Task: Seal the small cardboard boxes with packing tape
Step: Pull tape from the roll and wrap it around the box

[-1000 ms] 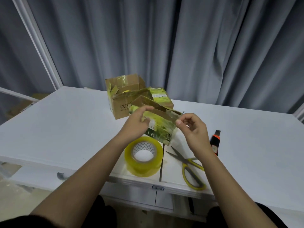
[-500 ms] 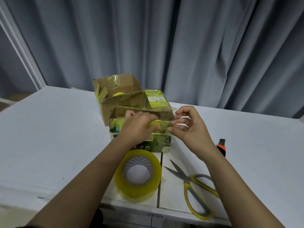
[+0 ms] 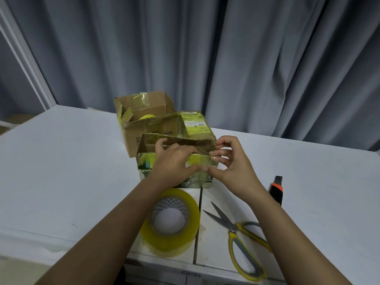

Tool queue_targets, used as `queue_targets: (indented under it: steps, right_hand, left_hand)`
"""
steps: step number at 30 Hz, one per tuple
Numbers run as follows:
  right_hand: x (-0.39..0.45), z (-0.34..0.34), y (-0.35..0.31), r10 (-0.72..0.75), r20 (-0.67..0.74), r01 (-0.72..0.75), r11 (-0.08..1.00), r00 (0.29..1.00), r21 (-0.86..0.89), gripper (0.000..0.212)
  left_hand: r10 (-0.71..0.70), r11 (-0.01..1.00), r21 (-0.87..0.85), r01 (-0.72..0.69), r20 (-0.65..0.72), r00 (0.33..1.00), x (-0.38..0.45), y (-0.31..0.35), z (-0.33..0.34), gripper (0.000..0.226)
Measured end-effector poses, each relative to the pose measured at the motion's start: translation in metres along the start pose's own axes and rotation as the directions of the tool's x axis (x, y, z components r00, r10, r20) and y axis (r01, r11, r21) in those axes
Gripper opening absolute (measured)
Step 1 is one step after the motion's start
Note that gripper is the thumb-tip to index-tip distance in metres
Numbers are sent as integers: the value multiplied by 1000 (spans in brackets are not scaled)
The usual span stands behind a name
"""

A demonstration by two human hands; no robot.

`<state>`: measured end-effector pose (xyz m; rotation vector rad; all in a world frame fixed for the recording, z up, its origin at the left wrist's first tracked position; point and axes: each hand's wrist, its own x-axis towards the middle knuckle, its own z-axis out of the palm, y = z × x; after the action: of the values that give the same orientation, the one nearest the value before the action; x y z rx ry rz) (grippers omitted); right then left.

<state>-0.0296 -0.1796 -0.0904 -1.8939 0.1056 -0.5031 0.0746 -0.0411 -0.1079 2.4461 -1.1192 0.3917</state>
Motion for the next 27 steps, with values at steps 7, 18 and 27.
queue_targets:
  steps: [7,18,27]
  right_hand:
    - [-5,4,0,-28,-8,29,999,1000,22,61]
    - [-12,2,-8,-10,-9,12,960,1000,281,52]
    - [-9,-3,-5,117,-225,-35,941,967,336,20]
  left_hand:
    - [-112,960,-265,91,-66,992,-5,6,-17,35]
    - [-330,572,-734,367,203,922,-13,27,-38,23]
    - [-214,616,-731,296,206,955,-21,29,-29,32]
